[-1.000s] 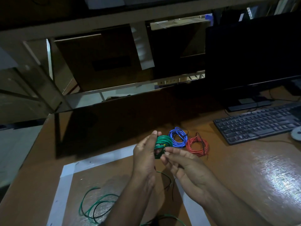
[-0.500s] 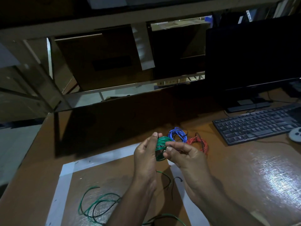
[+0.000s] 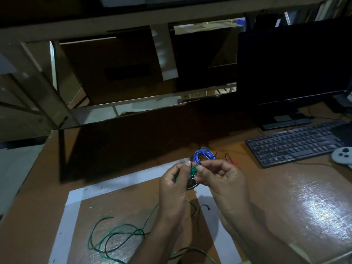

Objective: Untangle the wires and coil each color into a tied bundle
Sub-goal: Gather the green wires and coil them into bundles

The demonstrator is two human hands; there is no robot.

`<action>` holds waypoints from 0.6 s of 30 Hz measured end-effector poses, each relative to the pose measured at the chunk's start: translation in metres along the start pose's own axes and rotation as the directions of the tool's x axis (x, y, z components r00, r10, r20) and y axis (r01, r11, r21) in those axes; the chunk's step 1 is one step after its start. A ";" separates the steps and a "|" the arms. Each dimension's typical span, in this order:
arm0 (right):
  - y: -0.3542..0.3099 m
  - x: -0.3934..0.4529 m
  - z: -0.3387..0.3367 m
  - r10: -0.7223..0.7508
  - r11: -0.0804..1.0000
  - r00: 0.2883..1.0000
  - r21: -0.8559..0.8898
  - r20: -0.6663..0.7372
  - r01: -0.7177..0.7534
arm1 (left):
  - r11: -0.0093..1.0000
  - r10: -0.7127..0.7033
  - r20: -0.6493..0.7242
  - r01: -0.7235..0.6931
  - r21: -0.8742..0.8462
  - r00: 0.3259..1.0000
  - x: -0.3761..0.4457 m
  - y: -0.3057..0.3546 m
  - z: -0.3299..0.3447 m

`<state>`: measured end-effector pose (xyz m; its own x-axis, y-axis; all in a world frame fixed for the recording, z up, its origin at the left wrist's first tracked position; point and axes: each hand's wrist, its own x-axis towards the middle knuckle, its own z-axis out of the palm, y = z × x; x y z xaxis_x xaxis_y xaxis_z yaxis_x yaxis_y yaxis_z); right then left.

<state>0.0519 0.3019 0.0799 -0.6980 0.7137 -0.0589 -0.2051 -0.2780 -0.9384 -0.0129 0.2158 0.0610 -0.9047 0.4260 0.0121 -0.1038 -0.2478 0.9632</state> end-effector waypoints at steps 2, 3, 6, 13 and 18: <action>0.001 0.002 -0.002 0.008 1.000 1.000 0.004 0.009 -0.008 | 1.000 0.014 0.008 -0.014 0.025 1.000 -0.001 -0.001 0.000; 0.000 0.002 -0.003 0.009 1.000 1.000 0.005 0.015 -0.009 | 0.999 0.021 0.010 -0.021 0.032 1.000 -0.002 -0.002 0.000; 0.003 0.003 -0.004 0.010 1.000 1.000 0.002 0.026 -0.010 | 0.998 0.050 -0.004 -0.050 0.046 0.999 -0.002 -0.003 -0.001; 0.002 0.002 -0.011 0.054 0.995 0.993 0.083 0.105 -0.063 | 0.969 0.200 -0.017 -0.195 0.153 0.980 -0.002 0.000 -0.003; 0.004 0.002 -0.014 0.040 0.993 0.993 0.108 0.109 -0.052 | 0.910 0.324 0.006 -0.314 0.270 0.946 -0.004 -0.003 -0.006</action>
<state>0.0593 0.3117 0.0711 -0.7764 0.6275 -0.0588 -0.2415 -0.3825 -0.8918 -0.0116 0.2099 0.0569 -0.8871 0.3275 0.3253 0.3009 -0.1240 0.9455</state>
